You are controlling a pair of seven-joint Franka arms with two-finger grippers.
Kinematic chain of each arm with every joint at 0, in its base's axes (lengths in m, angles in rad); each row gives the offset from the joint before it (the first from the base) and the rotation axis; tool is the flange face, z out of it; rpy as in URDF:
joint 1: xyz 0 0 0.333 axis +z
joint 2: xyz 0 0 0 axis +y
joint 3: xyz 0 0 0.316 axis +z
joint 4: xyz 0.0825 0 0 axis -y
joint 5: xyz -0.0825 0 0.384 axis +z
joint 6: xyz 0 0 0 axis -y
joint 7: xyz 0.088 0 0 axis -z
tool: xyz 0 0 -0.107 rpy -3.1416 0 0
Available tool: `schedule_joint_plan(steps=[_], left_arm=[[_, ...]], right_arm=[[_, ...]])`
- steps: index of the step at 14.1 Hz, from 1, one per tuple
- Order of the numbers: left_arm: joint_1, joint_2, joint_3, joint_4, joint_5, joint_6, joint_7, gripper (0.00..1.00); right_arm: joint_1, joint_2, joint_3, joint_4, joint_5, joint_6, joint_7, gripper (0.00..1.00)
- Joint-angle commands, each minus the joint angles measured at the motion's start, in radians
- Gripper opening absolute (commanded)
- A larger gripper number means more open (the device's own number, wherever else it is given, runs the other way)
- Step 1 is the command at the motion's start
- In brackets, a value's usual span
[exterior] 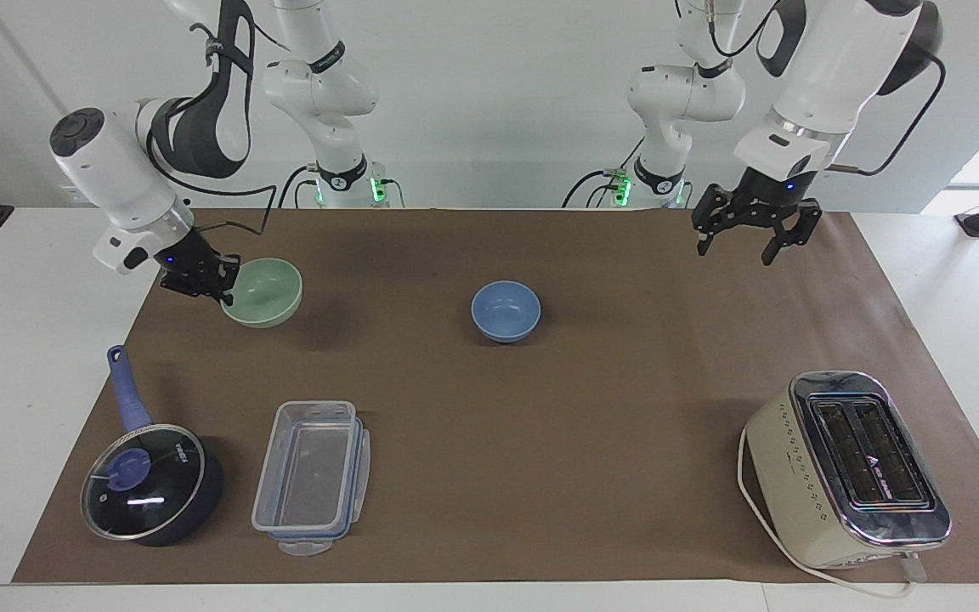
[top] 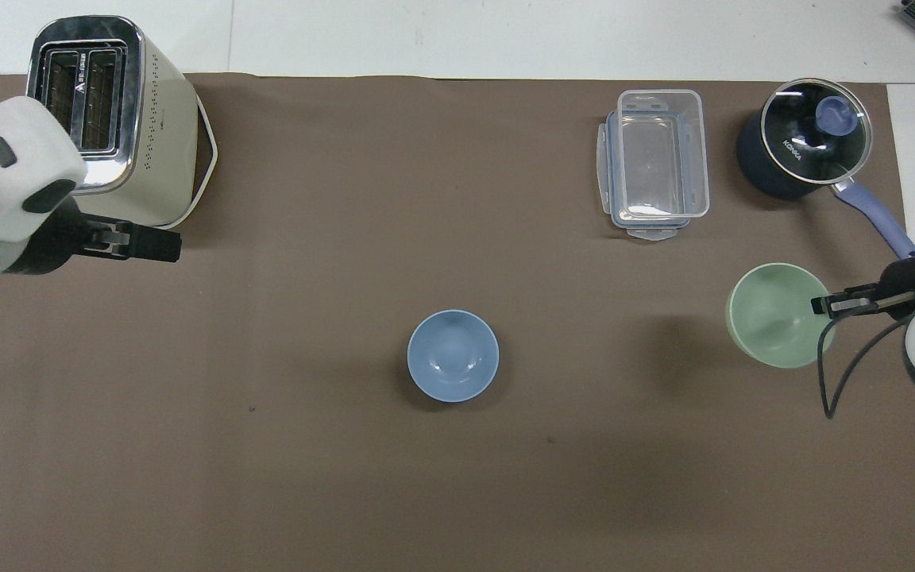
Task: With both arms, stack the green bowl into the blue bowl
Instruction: 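Grasp the green bowl with the right gripper while the left gripper withdraws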
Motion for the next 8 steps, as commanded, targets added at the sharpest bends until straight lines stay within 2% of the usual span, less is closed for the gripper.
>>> schedule_joint_plan(steps=[1,3,6,8], left_arm=[[0.06,0.1,-0.014,0.177,0.018,-0.138,0.014,1.0],[0.071,0.14,-0.011,0.259,0.018,-0.202,0.029,1.0],[0.076,0.131,-0.011,0.262,0.059,-0.219,0.04,1.0],[0.076,0.099,-0.013,0.244,0.082,-0.232,0.043,1.0]], right_arm=[[0.037,0.003,0.008,0.079,0.021,-0.074,0.022,0.0],[0.077,0.003,0.031,0.096,0.021,-0.082,0.114,0.0],[0.155,0.0,0.093,0.096,0.021,-0.073,0.333,0.0],[0.242,0.0,0.099,0.095,0.02,-0.059,0.479,0.0]])
